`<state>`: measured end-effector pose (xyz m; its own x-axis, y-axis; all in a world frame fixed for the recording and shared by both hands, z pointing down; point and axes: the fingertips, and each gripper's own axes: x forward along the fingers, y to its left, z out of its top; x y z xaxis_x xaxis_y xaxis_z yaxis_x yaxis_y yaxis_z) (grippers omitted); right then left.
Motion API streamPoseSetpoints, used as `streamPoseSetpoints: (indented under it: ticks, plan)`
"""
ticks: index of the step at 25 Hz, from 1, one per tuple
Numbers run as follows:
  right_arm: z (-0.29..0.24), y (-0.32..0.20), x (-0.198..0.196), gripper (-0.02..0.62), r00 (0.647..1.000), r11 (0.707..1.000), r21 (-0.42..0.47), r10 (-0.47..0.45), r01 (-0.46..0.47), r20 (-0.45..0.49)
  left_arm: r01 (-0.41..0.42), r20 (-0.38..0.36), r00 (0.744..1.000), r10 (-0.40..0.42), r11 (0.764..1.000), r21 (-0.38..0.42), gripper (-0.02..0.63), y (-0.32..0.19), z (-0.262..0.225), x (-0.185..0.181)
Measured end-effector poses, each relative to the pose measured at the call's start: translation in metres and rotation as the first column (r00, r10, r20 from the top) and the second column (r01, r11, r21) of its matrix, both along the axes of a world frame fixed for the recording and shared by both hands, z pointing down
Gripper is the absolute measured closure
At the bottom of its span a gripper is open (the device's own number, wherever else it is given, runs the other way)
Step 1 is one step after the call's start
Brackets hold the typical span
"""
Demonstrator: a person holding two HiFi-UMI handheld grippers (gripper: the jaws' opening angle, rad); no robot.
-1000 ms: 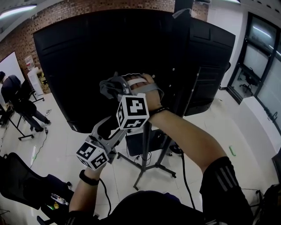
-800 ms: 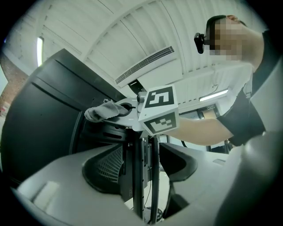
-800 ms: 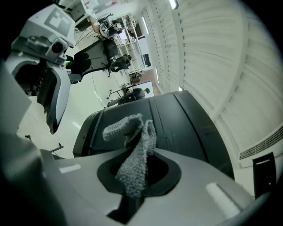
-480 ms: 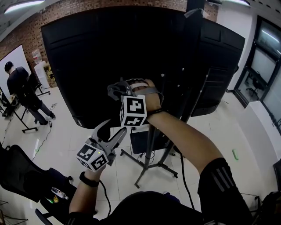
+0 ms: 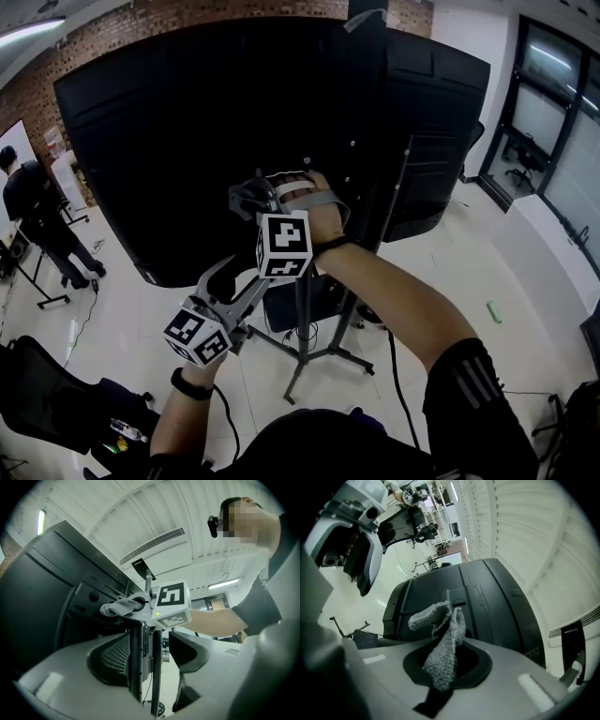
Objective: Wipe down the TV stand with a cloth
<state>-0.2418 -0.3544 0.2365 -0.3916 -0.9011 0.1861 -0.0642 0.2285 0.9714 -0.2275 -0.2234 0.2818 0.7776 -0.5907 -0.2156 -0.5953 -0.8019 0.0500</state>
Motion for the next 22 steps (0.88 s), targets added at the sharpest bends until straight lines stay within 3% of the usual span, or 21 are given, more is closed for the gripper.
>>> streamPoseSetpoints:
  ticks: [5,8,12,16,22]
  plan:
    - [-0.045,0.039,0.019,0.569,0.957,0.991,-0.014,-0.126,0.135,0.261,-0.013,-0.006,1.000,0.013,1.000,0.014,0.324,0.001,-0.007,0.007]
    - [-0.083,0.050,0.054,0.569,0.934,0.990,0.039,-0.140,0.135,0.329,0.001,-0.002,1.000,-0.001,1.000,0.025,0.324,0.004,-0.016,0.007]
    - [-0.115,0.045,0.096,0.569,0.950,0.988,0.125,-0.122,0.089,0.288,0.019,-0.001,1.000,-0.019,0.999,0.044,0.324,0.002,-0.025,0.017]
    - [-0.103,0.030,0.109,0.569,0.983,0.976,0.190,-0.132,0.107,0.124,0.052,-0.008,0.999,-0.052,0.997,0.050,0.324,0.001,-0.028,0.033]
    - [-0.078,0.028,0.109,0.569,0.972,0.971,0.151,-0.203,0.185,0.115,0.126,0.003,0.992,-0.126,0.992,0.014,0.324,-0.004,-0.017,0.051]
